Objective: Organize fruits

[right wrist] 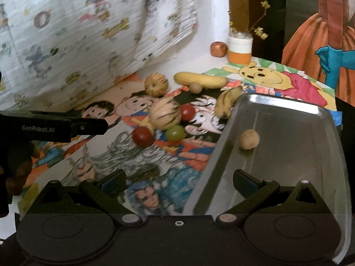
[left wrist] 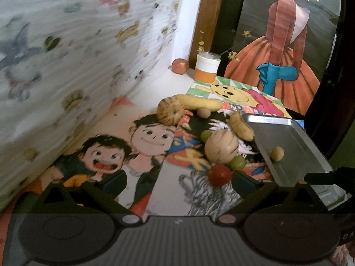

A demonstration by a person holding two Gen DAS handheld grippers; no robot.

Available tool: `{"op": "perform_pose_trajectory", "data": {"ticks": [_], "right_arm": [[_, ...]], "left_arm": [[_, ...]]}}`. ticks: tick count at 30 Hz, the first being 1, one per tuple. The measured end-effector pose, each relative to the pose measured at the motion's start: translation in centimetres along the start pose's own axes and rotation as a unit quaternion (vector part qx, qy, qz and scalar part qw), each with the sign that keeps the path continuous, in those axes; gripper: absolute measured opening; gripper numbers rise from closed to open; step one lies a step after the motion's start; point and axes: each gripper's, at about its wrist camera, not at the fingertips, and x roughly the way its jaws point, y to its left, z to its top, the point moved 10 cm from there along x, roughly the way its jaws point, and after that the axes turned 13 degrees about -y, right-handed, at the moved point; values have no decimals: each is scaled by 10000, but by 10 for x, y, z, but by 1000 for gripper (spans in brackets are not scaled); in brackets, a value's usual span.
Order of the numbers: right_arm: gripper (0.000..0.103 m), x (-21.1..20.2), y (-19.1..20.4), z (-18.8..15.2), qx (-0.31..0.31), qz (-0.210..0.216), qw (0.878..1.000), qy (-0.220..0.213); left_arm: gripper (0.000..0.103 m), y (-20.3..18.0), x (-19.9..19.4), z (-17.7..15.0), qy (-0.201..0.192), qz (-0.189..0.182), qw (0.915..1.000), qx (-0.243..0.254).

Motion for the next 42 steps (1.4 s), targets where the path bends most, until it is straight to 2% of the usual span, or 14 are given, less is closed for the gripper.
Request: {"op": "perform_pose_trajectory", "data": {"ticks": [15, 19, 24, 31, 35, 37, 42], "right_arm": [[102, 2, 28, -22, -305, 44, 9987, 397], [102, 2, 24, -16, -427, -24, 9987, 293], [102, 3, 16, 2, -1230, -323, 9918, -85], [102, 13, -3, 20, -1702, -319, 9848, -151], [98, 18, -9, 28, -1869, -62, 9822, -168], [90, 23, -13, 30, -2025, -3, 9792, -109], [78, 35, -19, 30, -2343, 192, 9720, -13]], "left_arm": [[103, 27, -21, -23, 178, 74, 9998, -24], [103, 26, -22, -26, 203, 58, 9998, 38], [103, 22, -19, -23, 184, 12, 9998, 79], [103, 9, -10, -15, 137, -125, 9993, 330], [103, 0, -3, -12, 127, -226, 9982, 544], [103, -3, 3, -12, 146, -269, 9976, 625], [103, -10, 17, -12, 203, -353, 9960, 797]]}}
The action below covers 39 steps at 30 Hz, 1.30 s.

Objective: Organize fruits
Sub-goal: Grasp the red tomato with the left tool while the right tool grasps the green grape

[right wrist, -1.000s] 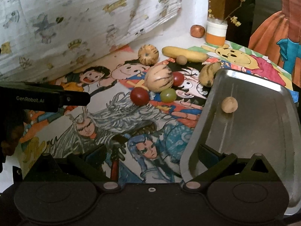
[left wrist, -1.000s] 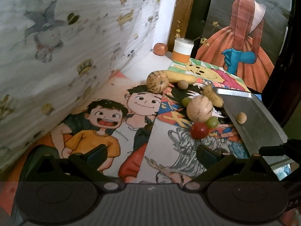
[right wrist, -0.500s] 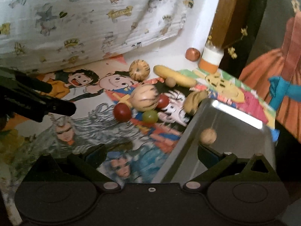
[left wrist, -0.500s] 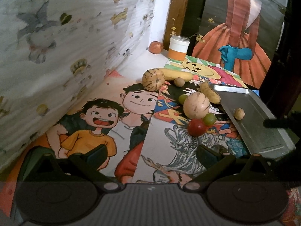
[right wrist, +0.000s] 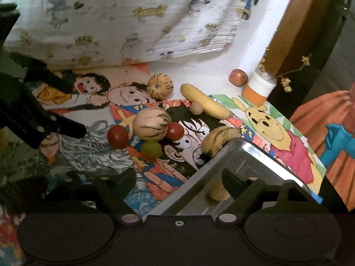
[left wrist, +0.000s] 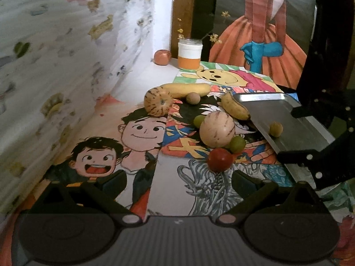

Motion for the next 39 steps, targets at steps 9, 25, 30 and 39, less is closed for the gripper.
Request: {"op": "perform_pose_trajectory", "data": {"ticks": [9, 25, 30, 39], "right_arm": [[61, 24, 4, -8, -275, 615, 9977, 124], [57, 45, 8, -8, -105, 1142, 9934, 78], [57, 47, 10, -7, -122, 1204, 9926, 39], [51, 50, 17, -2, -25, 1265, 9920, -47]], "left_arm": [[93, -15, 20, 0, 31, -288, 9995, 140], [55, -33, 45, -2, 149, -716, 9973, 106], [36, -36, 46, -1, 148, -868, 9961, -3], [35, -29, 43, -1, 188, -676, 9973, -192]]}}
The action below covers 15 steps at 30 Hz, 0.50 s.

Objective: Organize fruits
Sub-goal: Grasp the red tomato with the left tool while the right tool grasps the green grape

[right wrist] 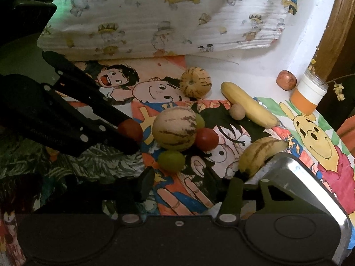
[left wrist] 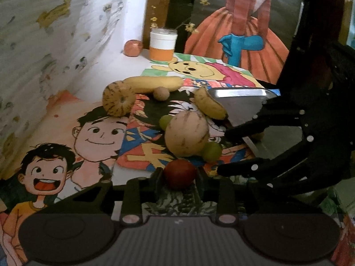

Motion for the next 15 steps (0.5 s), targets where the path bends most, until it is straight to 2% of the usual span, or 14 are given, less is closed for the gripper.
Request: {"op": "perform_pose_trajectory", "data": {"ticks": [10, 15], "right_arm": [[45, 6, 1, 1, 262, 131, 9996, -52], [43, 10, -2, 1, 581, 251, 9980, -64]], "left_arm": [[35, 7, 0, 1, -5, 99, 9999, -73], [35, 8, 0, 1, -16, 120, 9999, -118]]}}
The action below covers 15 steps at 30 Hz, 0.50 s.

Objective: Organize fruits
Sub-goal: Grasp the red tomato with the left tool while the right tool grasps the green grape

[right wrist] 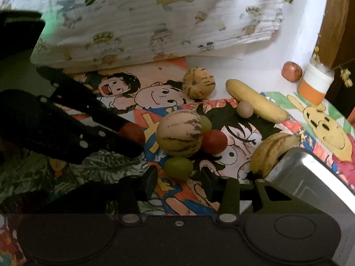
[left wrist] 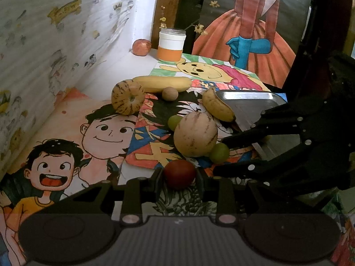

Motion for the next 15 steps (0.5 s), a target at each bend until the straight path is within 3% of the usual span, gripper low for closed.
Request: {"op": "perform_pose_trajectory", "data": {"ticks": [10, 15], "right_arm": [[29, -3, 2, 0, 107, -159, 9998, -60], [29, -8, 0, -4, 378, -257, 9989, -114]], "left_arm": [[35, 0, -3, -1, -16, 44, 9999, -103], [35, 0, -7, -3, -16, 96, 9999, -128]]}}
